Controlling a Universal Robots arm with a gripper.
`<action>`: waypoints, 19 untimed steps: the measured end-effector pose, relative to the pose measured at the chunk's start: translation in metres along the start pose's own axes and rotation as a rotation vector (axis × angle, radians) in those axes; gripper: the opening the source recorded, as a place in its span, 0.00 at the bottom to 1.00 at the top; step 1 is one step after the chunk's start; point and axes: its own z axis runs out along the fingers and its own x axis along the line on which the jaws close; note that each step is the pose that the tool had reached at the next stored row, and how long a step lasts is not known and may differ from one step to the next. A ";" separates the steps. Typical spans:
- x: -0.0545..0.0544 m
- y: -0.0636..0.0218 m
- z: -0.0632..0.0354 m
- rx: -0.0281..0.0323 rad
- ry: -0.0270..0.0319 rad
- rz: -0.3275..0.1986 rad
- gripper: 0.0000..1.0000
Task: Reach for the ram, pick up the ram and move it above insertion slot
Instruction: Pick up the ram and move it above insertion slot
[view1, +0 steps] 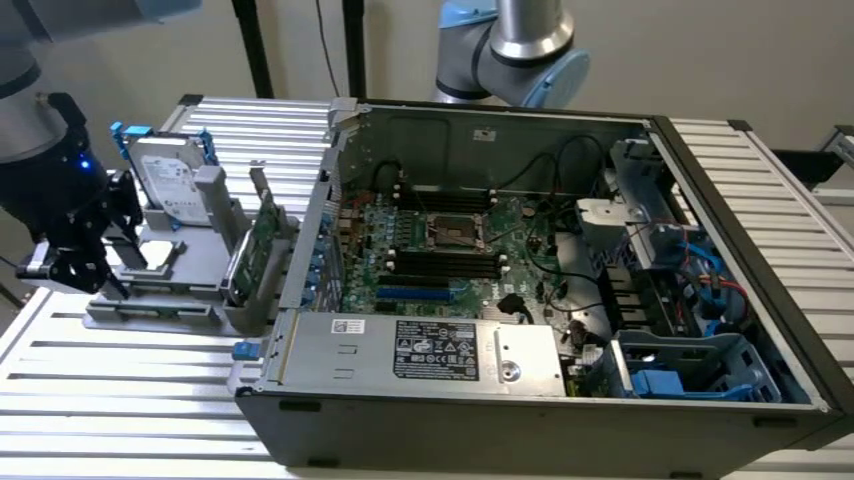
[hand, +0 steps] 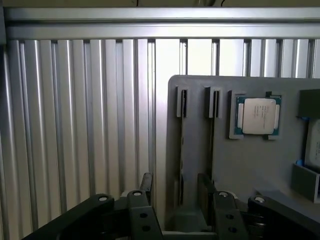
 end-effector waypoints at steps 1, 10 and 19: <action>0.000 0.0000 0.0018 0.0000 0.0000 0.000 0.48; -0.004 0.0003 0.0181 0.0000 0.0001 0.003 0.48; -0.009 0.0006 0.0347 0.0002 0.0000 0.006 0.48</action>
